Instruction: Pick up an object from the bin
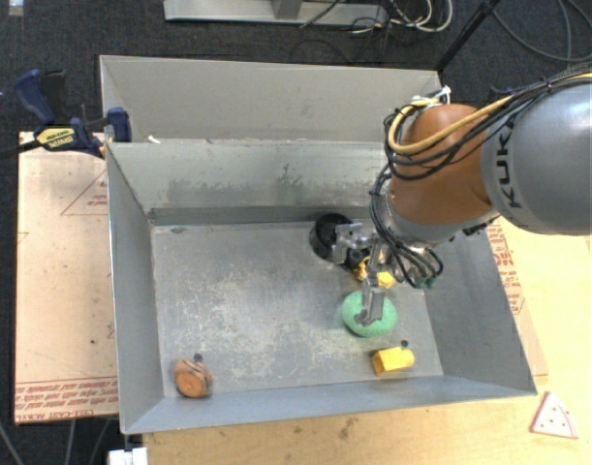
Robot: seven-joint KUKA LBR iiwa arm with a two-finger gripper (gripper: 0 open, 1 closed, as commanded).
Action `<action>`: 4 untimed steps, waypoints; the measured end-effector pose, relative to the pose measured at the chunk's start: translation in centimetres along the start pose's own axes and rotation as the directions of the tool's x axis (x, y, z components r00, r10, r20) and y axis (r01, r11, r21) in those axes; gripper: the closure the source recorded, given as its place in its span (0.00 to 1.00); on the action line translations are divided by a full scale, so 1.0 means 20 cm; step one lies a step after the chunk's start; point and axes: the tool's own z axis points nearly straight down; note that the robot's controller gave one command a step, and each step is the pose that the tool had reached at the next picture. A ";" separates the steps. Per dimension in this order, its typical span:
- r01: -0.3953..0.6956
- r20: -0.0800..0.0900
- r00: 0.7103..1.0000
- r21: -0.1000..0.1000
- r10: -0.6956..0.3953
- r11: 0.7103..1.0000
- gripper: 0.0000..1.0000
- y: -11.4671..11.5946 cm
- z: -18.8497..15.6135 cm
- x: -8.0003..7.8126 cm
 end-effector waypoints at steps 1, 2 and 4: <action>-0.003 -0.010 1.000 -0.001 0.003 1.000 0.00 -0.16 0.17 0.08; 0.024 -0.008 1.000 -0.001 -0.024 1.000 1.00 -0.19 0.30 0.16; 0.061 -0.001 0.998 0.001 -0.061 0.998 1.00 -0.23 -0.51 0.07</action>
Offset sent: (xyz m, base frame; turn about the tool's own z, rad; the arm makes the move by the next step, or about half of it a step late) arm -0.0290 -0.0416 -0.0595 -0.0254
